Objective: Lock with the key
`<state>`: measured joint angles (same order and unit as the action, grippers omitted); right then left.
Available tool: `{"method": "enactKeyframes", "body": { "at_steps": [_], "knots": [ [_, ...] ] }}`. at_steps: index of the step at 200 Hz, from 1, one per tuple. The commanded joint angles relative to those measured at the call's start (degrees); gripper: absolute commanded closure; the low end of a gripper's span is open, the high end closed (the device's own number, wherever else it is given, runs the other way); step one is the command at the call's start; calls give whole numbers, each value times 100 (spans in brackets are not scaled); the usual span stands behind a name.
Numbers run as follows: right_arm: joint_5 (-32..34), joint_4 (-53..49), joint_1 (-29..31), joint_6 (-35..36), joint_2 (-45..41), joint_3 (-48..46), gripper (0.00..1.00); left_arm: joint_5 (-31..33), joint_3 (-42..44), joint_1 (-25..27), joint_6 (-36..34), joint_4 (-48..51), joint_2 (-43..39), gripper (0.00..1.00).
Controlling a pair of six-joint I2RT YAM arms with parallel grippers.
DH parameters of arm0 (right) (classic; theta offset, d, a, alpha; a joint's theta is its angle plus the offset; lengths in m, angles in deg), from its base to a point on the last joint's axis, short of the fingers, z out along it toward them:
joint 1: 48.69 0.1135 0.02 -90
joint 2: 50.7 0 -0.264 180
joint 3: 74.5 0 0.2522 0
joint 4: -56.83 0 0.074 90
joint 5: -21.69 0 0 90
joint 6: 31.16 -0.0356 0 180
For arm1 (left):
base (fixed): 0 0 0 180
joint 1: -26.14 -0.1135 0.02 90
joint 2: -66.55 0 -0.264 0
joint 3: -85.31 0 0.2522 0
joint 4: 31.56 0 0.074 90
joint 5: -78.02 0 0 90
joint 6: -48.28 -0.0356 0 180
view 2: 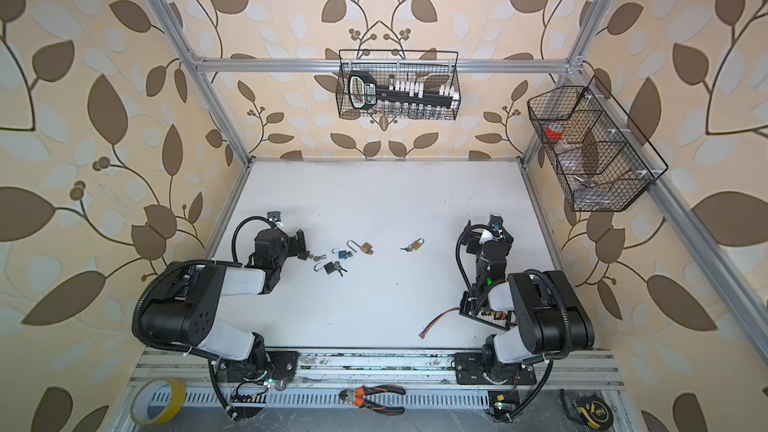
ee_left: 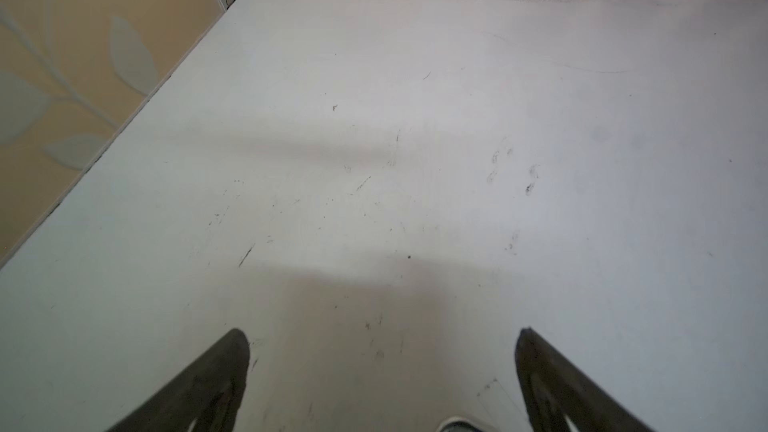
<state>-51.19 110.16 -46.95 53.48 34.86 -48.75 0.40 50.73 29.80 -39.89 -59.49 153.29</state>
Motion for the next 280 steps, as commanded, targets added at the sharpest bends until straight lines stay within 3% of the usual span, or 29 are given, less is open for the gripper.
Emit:
{"method": "enactKeyframes", "body": {
  "at_steps": [1, 176, 197, 222, 250, 280],
  "knots": [
    [-27, 59, -16, -22, 22, 5, 0, -9, -85, -49, 11, -178, -85, 1],
    [-36, 127, -7, 7, -6, -34, 1, 59, -1, 19, -61, -277, -181, 1],
    [39, -105, 164, 169, -306, -35, 0, 449, 218, 315, -278, -360, -706, 1],
    [279, -871, 251, 125, -980, 63, 0, 1317, -19, 943, -432, 764, -1635, 1],
    [554, -2035, 247, -492, -1912, 254, 0, 1158, -423, 1137, 424, 2150, -2698, 1],
    [401, -3435, 175, -1802, -2837, 543, 0, 1858, -1396, 1137, 2668, 4575, -3080, 1]
  ]
}}
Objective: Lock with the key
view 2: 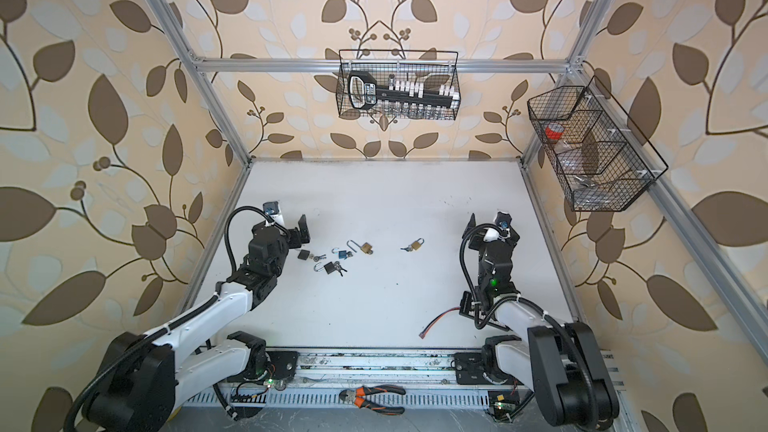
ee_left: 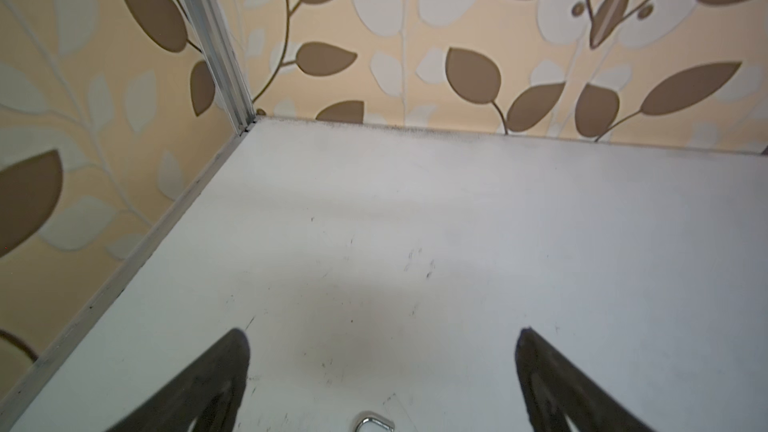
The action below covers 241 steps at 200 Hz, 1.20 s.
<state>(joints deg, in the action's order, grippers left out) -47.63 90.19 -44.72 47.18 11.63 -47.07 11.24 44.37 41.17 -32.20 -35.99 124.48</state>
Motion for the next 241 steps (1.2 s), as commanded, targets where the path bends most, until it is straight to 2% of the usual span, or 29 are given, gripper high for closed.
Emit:
{"method": "enactKeyframes", "body": {
  "at_steps": [1, 11, 27, 48, 66, 96, 109, 123, 136, 175, 205, 220, 241],
  "knots": [
    [16, -1488, -51, -1203, -530, 391, 0, 803, -801, 0, 1985, 2343, -192, 1],
    [-189, -1931, -75, -1537, -672, 540, 0, 971, -1274, -8, 2695, 3336, -101, 1],
    [-540, -2779, -98, -1986, -723, 909, 0, 733, -1834, -9, 3197, 4334, 134, 1],
    [-542, -4220, -91, -2737, -527, 1544, 0, -104, -2168, 5, 3176, 4718, 298, 1],
    [-1403, -4079, -98, -2422, -420, 1581, 1, -630, -2135, 248, 3080, 4596, 222, 1],
    [-2648, -3904, -93, -2397, -450, 1573, 0, -582, -2304, 1324, 2951, 4830, 348, 1],
    [-3213, -3593, -99, -2422, -441, 1479, 4, -648, -2319, 1684, 2933, 4856, 443, 1],
    [-3856, -3434, -75, -2113, -386, 1507, 5, -862, -2254, 1992, 2908, 4725, 514, 1],
    [-4163, -3580, 47, -1838, -202, 1680, 5, -1200, -2193, 2179, 2837, 4524, 589, 1],
    [-3781, -4644, 1107, -715, 811, 2491, 8, -2147, -1878, 2294, 2824, 3776, 667, 1],
    [-3324, -5018, 2091, -248, 1535, 3142, 20, -2095, -1837, 2239, 3044, 3803, 552, 1],
    [-3045, -5174, 2497, 33, 1904, 3460, 25, -2255, -1736, 2012, 3136, 3793, 400, 1],
    [-2720, -5483, 2941, 400, 2500, 3964, 31, -2778, -1473, 1440, 3311, 3679, 88, 1]
  ]
}}
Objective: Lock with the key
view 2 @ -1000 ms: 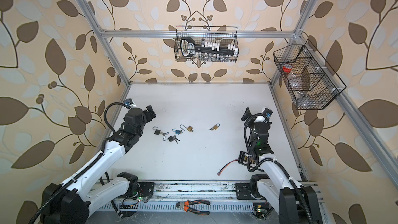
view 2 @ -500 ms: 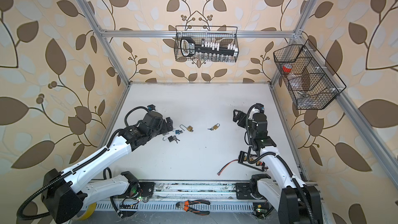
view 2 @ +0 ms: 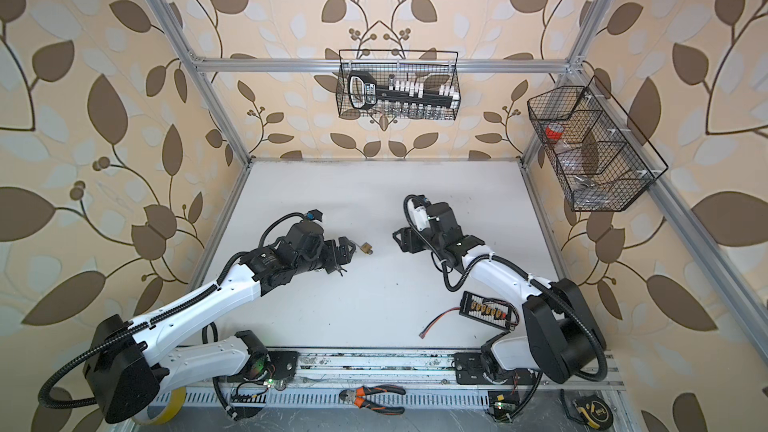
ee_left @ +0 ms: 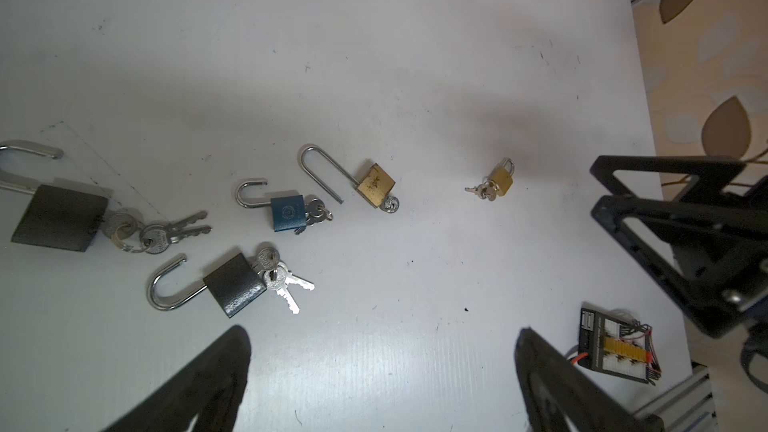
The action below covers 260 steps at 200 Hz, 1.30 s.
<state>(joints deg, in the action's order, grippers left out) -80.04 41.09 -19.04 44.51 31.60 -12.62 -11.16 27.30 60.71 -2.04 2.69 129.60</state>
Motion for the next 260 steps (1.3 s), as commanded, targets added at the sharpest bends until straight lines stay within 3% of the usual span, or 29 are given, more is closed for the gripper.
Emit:
{"method": "enactKeyframes", "body": {
  "at_steps": [1, 53, 109, 260],
  "knots": [
    [544, -593, 391, 690, 531, 543, 31, -573, 251, -544, 304, -192, -437, 1],
    [1298, -1237, 1223, 1203, 1877, 1838, 35, -1492, 745, -1786, 549, -69, -1134, 2],
    [1787, -1818, 1498, 1217, 2917, 2922, 37, -2640, 1208, -3032, 722, -130, -1490, 6],
    [1932, -2341, 1608, 1345, 3861, 3626, 46, -2893, 1138, -3218, 692, -41, -1375, 7]
  ]
}}
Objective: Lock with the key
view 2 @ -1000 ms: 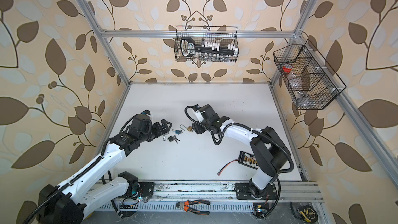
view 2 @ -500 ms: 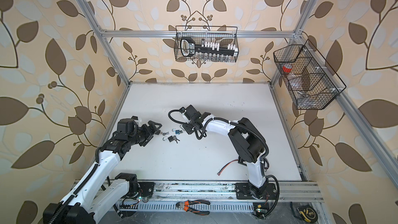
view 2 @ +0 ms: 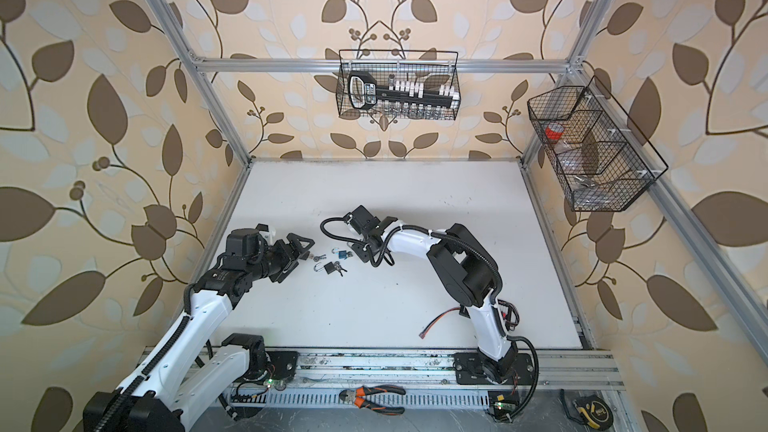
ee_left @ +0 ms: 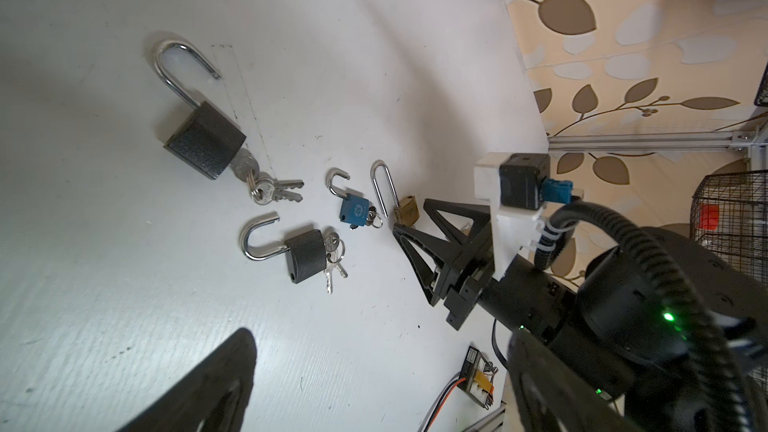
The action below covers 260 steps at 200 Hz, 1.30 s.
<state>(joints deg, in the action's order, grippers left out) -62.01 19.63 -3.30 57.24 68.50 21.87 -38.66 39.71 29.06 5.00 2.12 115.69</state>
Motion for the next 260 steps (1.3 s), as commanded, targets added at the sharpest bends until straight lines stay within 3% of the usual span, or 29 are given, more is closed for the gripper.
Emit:
{"method": "enactKeyframes", "body": {
  "at_steps": [1, 91, 175, 225, 260],
  "knots": [
    [136, -195, 33, 77, 173, 181, 46, -144, -103, -50, -13, 18, 16, 7],
    [166, -231, 36, 117, 394, 280, 52, -112, -143, -48, -58, 84, 46, 8],
    [116, -232, 39, 5, 354, 101, 64, -97, -244, -48, -127, 149, 43, 9],
    [73, 50, 39, -162, -366, -384, 69, 141, -596, -50, -307, 424, 116, 9],
    [4, 583, 40, -311, -1417, -1200, 75, -53, -929, -48, -542, 440, 175, 9]
  ]
}}
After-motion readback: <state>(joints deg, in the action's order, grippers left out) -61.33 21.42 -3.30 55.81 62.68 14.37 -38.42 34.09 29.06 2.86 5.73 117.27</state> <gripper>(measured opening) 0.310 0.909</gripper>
